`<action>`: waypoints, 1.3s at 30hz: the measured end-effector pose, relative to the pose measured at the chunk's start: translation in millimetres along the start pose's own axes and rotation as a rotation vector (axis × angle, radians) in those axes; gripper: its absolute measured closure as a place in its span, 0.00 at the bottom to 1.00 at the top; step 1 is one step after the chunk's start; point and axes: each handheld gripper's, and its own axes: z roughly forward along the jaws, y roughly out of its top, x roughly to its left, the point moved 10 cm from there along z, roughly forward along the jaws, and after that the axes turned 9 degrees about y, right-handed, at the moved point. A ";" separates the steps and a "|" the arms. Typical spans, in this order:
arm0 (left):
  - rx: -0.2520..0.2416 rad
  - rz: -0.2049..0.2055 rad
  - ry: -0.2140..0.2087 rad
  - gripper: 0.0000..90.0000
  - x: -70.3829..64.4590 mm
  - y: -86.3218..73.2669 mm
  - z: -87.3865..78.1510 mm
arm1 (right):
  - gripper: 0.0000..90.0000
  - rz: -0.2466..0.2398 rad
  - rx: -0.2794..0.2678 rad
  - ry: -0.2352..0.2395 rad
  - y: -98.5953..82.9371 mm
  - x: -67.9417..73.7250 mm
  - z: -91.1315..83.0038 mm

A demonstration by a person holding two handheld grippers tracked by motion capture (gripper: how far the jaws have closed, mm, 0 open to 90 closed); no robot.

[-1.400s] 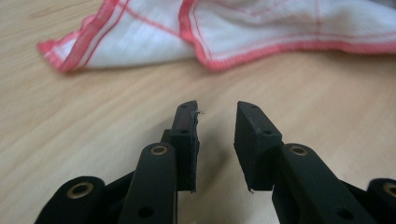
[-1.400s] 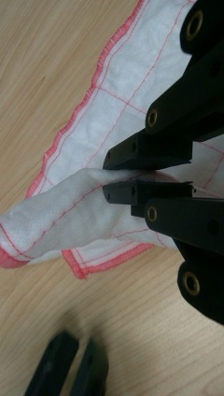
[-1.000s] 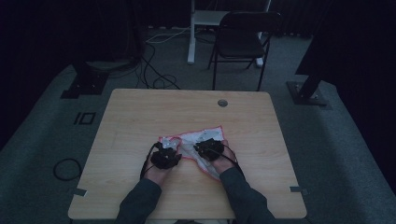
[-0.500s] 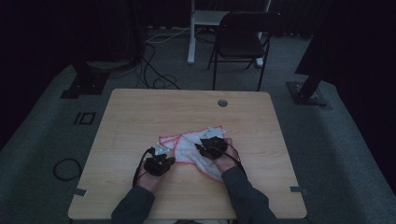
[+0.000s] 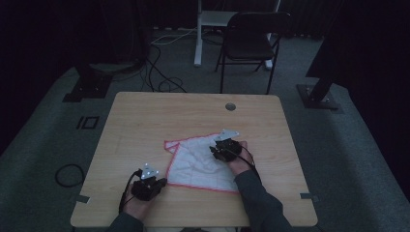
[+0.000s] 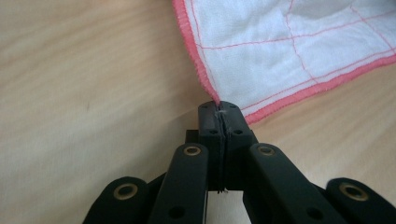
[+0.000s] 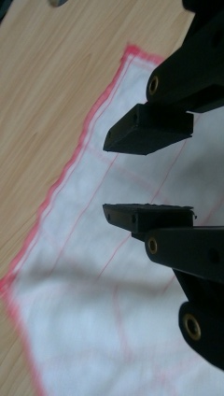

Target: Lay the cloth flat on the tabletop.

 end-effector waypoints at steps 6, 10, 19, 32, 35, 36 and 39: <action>0.005 -0.010 0.010 1.00 4.1 -7.6 -3.5 | 0.71 0.028 0.080 -0.059 -21.6 -23.9 14.1; 0.009 -0.009 0.013 0.99 3.7 -11.1 -4.0 | 0.73 0.037 0.109 -0.086 -30.8 -35.1 17.2; 0.001 -0.012 0.016 0.99 1.6 -12.7 -5.0 | 0.75 0.042 0.118 -0.097 -36.0 -39.1 18.0; -0.015 0.006 0.025 0.99 -2.4 -12.5 -4.2 | 0.75 0.093 0.089 -0.115 -37.3 -54.0 18.0; -0.014 0.015 0.018 0.99 -6.9 -12.5 -4.1 | 0.75 0.109 0.084 -0.123 -38.4 -59.4 17.2; -0.014 0.023 0.017 0.99 -8.2 -12.6 -4.1 | 0.75 0.116 0.084 -0.127 -38.9 -60.9 16.8; -0.013 0.032 0.014 0.99 -11.8 -12.7 -4.2 | 0.75 0.121 0.083 -0.137 -40.0 -66.2 15.7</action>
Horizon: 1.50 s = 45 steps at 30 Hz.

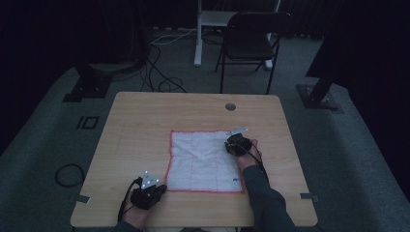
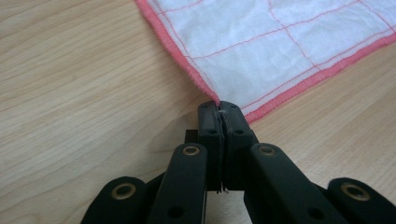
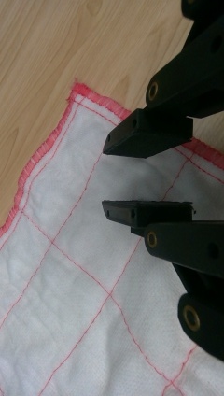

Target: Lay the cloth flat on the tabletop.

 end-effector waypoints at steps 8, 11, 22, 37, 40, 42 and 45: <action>0.000 0.007 -0.007 0.98 -3.1 0.8 0.2 | 0.75 0.023 0.004 -0.010 -1.6 -7.8 -1.1; -0.020 -0.005 -0.003 0.94 1.4 6.5 -1.9 | 0.72 0.026 0.013 -0.007 -1.8 -6.7 -2.2; -0.110 -0.019 0.035 0.82 25.3 42.8 4.8 | 0.65 0.025 -0.023 0.052 -14.7 14.3 -27.2; -0.149 -0.025 0.065 0.72 46.4 76.9 26.7 | 0.61 0.061 -0.085 0.079 -50.4 40.7 -66.8; -0.145 -0.047 0.068 0.72 51.0 79.3 33.1 | 0.60 0.047 -0.088 0.078 -51.8 46.1 -71.9; -0.144 -0.062 0.069 0.71 53.2 80.5 37.2 | 0.60 0.037 -0.087 0.077 -54.4 49.4 -73.7; -0.139 -0.075 0.068 0.70 55.0 81.7 42.9 | 0.59 0.020 -0.076 0.049 -60.1 48.3 -75.3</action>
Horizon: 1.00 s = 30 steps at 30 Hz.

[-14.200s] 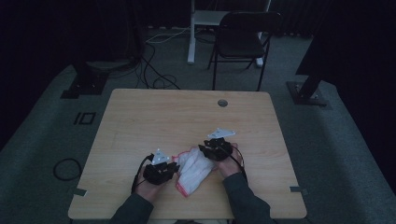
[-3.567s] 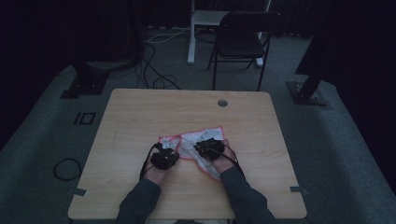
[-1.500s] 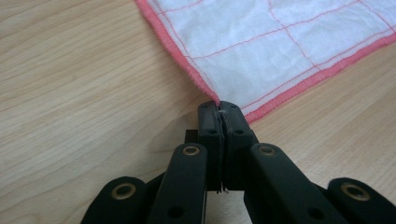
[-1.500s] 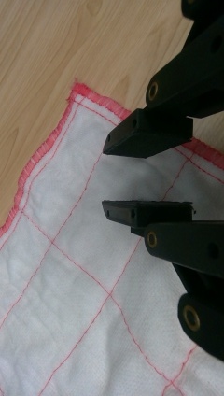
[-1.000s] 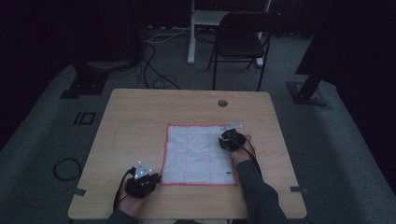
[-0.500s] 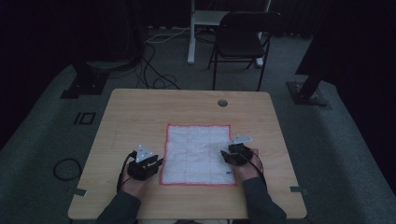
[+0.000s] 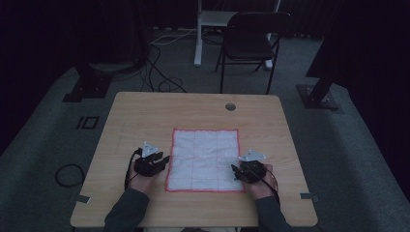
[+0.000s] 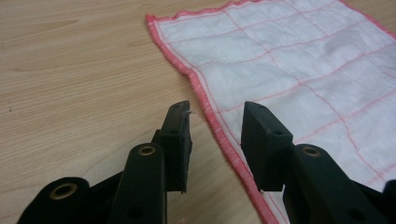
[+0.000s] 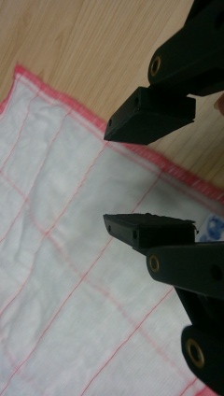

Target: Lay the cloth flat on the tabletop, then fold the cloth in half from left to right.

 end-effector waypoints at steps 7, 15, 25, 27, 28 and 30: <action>0.023 -0.014 0.003 0.68 0.4 -1.7 12.1 | 0.59 0.020 -0.001 -0.026 -7.1 -8.1 -4.0; 0.040 -0.040 0.001 0.66 -2.4 2.8 22.9 | 0.59 0.020 -0.009 -0.026 -6.1 -10.0 -2.7; 0.063 -0.054 0.019 0.64 -6.3 -0.4 38.8 | 0.59 0.029 -0.012 -0.012 -7.3 -9.8 -0.8; 0.064 -0.060 0.016 0.63 -6.6 0.2 39.4 | 0.59 0.031 -0.016 -0.011 -7.2 -10.1 -1.0; 0.066 -0.064 0.017 0.62 -6.8 0.5 39.6 | 0.59 0.041 -0.022 -0.002 -7.0 -10.2 -0.9; 0.063 -0.063 0.017 0.62 -7.5 0.7 40.1 | 0.59 0.043 -0.023 -0.003 -7.5 -11.6 -0.5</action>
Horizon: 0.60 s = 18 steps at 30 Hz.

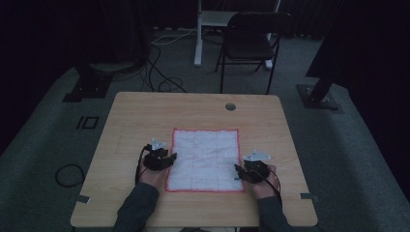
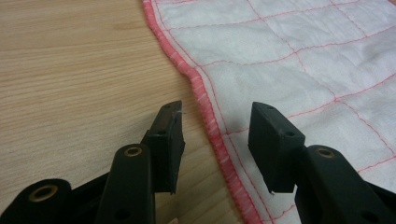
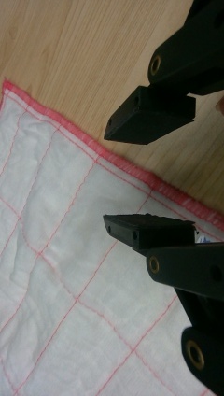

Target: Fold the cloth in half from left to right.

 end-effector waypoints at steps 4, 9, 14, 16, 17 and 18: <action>-0.012 -0.003 -0.009 0.62 -2.6 1.8 2.4 | 0.59 0.003 0.000 0.001 -0.5 0.1 0.5; -0.011 -0.005 -0.022 0.62 -8.2 5.2 6.3 | 0.59 -0.002 0.004 0.001 -1.3 0.5 1.6; 0.002 -0.011 -0.020 0.75 -11.4 4.1 5.6 | 0.59 0.000 0.004 0.003 -1.7 1.0 1.6; 0.009 -0.029 -0.027 0.90 -10.3 2.3 4.7 | 0.59 -0.001 0.004 0.004 -1.9 1.6 1.8; 0.013 -0.034 -0.033 0.93 -9.3 1.8 4.3 | 0.59 -0.002 0.004 0.004 -1.9 1.9 1.9; 0.014 -0.036 -0.035 0.95 -9.0 1.5 4.1 | 0.59 -0.003 0.005 0.004 -2.0 2.0 2.0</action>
